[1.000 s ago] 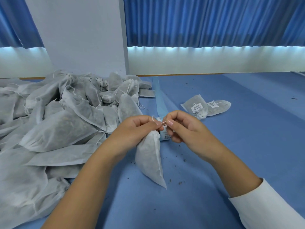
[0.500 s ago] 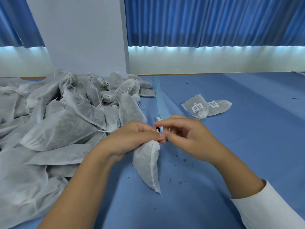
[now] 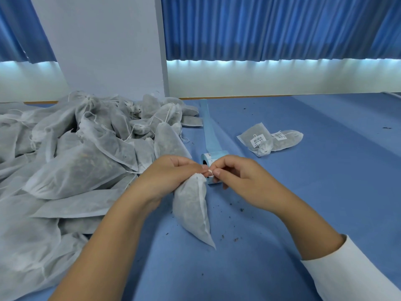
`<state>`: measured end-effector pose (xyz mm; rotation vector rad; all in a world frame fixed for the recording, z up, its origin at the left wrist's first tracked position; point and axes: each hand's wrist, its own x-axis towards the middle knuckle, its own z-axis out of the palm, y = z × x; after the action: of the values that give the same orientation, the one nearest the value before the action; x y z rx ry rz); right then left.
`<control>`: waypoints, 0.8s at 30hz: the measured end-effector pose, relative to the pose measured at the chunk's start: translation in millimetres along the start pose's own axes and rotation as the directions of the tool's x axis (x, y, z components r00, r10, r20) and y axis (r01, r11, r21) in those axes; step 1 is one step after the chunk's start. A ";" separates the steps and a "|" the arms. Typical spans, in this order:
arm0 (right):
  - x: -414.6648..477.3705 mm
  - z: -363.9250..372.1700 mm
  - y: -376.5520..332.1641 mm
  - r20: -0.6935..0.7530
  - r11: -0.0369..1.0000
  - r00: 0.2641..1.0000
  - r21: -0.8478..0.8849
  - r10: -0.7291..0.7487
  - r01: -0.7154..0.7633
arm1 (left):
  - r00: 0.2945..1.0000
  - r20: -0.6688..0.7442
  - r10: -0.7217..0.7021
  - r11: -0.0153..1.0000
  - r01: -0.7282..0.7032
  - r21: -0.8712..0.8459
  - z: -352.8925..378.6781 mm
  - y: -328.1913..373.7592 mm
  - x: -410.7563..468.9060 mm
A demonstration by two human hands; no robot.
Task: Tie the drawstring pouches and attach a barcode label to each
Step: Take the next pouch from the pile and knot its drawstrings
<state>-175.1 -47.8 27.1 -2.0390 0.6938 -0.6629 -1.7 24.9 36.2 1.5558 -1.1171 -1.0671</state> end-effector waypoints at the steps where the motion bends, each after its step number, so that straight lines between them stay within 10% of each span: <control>1: 0.2 -0.2 0.0 -0.006 0.998 1.000 0.056 -0.003 0.003 | 1.000 0.000 -0.012 1.000 0.012 -0.005 0.0 0.6 0.1; 9: 1.9 1.6 3.0 0.003 0.912 1.000 0.410 0.014 -0.014 | 0.997 0.047 -0.062 0.996 0.065 -0.065 1.8 5.1 -3.7; 24: 0.2 4.7 2.3 -0.116 0.939 0.984 0.303 -0.131 0.161 | 0.992 0.090 -0.089 0.979 0.104 -0.178 5.4 3.3 -2.7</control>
<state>-172.3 -46.5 22.8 -1.7851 0.4585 -0.9013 -8.1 25.9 38.7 1.4439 -0.9766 -1.2725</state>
